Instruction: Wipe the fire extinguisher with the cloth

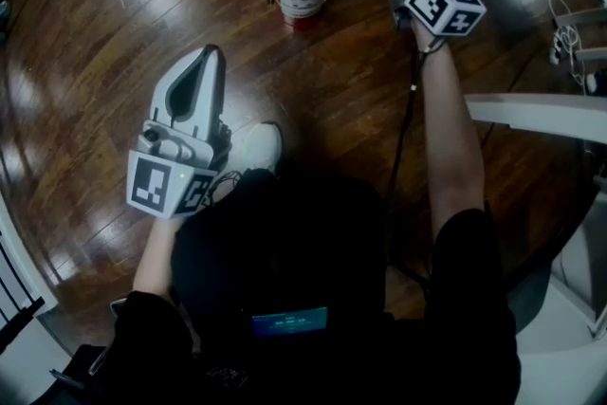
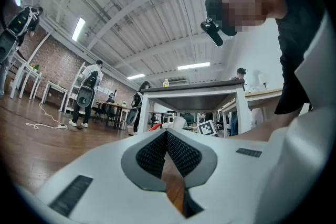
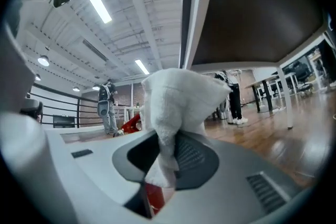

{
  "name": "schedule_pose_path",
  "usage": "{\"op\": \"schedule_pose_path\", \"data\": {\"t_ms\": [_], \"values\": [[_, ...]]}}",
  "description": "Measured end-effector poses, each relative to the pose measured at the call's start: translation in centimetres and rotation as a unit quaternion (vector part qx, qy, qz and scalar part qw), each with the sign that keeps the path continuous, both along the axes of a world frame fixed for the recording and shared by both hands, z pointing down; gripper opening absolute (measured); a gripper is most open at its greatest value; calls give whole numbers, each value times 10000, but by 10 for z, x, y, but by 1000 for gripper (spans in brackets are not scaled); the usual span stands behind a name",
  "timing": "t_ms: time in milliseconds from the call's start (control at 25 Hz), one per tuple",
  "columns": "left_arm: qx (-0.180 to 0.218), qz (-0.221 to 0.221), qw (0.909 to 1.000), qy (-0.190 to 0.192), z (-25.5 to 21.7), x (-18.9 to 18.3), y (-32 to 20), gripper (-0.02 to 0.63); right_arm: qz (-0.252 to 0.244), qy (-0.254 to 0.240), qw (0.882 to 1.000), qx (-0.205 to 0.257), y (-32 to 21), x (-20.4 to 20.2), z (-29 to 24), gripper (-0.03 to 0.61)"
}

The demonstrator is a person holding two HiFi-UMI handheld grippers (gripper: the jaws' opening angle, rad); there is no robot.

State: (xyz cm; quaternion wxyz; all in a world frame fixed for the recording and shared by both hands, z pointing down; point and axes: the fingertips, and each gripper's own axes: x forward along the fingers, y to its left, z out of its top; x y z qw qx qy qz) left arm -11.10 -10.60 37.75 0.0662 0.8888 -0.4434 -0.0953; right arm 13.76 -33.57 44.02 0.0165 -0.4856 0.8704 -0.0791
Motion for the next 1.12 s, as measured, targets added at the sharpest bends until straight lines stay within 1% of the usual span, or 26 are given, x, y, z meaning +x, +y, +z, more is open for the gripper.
{"op": "schedule_pose_path", "data": {"t_ms": [120,240,480,640,760,960,1120], "values": [[-17,-39,10000,-89,4,-3,-3,-2,-248,136,9994,221,-6,-10,-16,92],[-51,-62,9998,-167,8,-6,-4,-2,-460,351,9981,230,-10,-27,-7,92],[-112,-67,9997,-224,12,-9,-8,-2,-460,305,9984,-142,-23,-41,32,92],[-69,-4,9999,-100,8,-7,-11,-2,-498,317,9977,-333,-26,-51,54,92],[-95,-10,9999,-133,11,-7,-14,-2,-463,323,9973,-473,-29,-50,70,91],[-143,-66,9997,-208,16,-10,-16,-2,-458,495,9947,-775,-29,-49,106,87],[-145,-26,9997,-210,15,-8,-18,-2,-421,477,9923,-1059,-23,-50,137,87]]}}
